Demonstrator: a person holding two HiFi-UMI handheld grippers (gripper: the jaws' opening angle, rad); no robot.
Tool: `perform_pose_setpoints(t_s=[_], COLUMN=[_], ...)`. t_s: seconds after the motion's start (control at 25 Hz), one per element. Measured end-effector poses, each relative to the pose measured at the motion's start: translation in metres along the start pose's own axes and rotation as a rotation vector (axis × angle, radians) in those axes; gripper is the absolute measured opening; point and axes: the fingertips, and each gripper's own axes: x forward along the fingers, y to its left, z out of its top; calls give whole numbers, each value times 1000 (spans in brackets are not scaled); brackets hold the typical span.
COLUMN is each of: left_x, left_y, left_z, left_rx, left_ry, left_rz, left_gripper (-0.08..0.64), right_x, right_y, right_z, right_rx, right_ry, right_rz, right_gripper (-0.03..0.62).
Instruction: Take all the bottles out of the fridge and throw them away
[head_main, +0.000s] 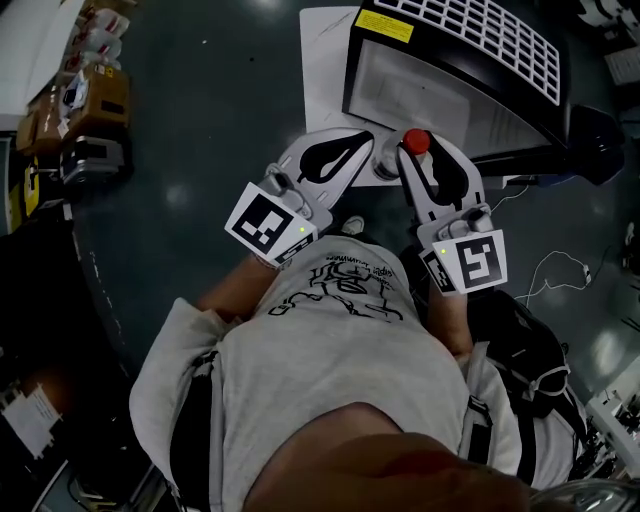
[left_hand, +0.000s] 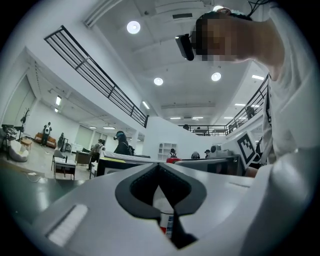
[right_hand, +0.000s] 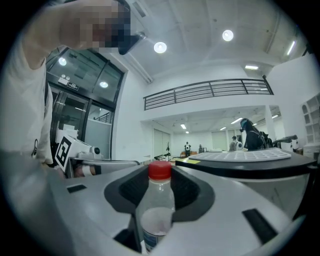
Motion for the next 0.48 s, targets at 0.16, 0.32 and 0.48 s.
perform_pose_setpoints(t_s=[0.16,0.32,0.48], left_x=[-19,-38,-61], left_y=[14,29,44], left_z=[6,12,18], left_rx=[4,10,16], left_ry=[-8,-15,-19], left_rz=[28,56,84], left_gripper=[9,9,9], right_x=[16,34,52], right_y=[16,34,54], right_z=[5,9,13], right_rx=[-6,-12,-19], right_ry=[-5,-13,-19], right_rz=[29,61,91], right_gripper=[140,140,140])
